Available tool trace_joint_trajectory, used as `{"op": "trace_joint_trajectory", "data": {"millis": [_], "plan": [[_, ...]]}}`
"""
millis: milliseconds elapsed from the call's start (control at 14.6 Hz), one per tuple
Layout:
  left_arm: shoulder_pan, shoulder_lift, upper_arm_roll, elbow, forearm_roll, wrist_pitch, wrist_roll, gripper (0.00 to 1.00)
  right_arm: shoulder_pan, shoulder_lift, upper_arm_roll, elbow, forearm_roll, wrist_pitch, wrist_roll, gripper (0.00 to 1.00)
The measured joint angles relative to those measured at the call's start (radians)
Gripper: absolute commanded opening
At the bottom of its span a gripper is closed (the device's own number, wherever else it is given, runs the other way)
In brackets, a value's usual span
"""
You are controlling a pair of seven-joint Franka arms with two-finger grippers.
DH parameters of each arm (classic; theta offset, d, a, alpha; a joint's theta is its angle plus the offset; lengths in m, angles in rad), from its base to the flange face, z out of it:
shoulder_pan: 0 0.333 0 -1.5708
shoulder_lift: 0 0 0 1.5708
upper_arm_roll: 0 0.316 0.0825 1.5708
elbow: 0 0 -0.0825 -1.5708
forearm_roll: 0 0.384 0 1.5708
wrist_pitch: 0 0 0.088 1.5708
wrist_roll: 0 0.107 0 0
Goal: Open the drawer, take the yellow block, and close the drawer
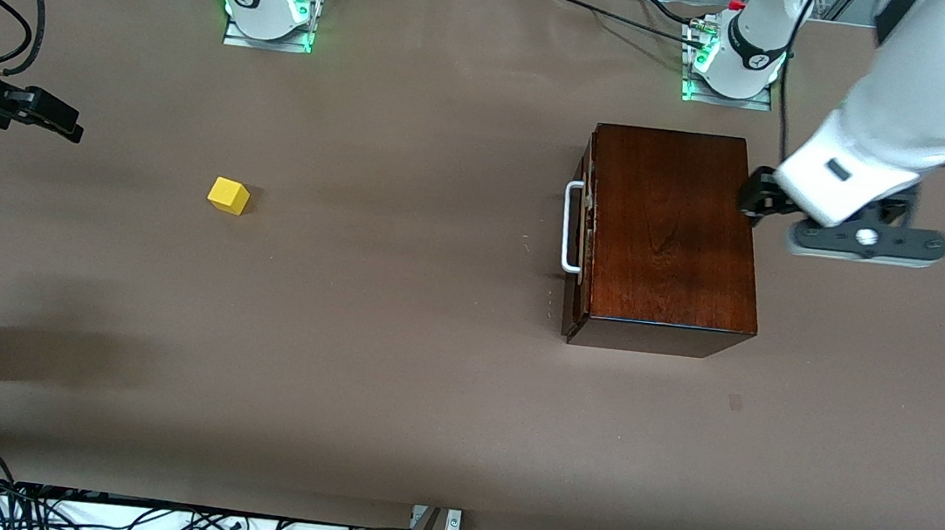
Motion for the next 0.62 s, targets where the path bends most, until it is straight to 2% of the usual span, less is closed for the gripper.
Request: {"op": "trace_joint_trajectory", "data": {"millis": [205,342,479,616], "plan": [[-0.002,-0.151,0.133,-0.194,-0.146,0.117,-0.004,1.0,0.0,0.0,0.001,0.0,0.0,0.004,-0.009,1.0],[-0.002,-0.223,0.232,-0.29,-0.221,0.183,0.0,1.0,0.0,0.0,0.001,0.0,0.0,0.005,-0.01,1.0],[-0.002,-0.255,0.293,-0.333,-0.235,0.208,0.064,1.0,-0.001,0.0,0.001,0.0,0.0,0.006,-0.01,1.0],[0.003,-0.259,0.316,-0.348,-0.236,0.21,0.14,1.0,-0.001,0.0,0.001,0.0,0.0,0.007,-0.01,1.0]]}}
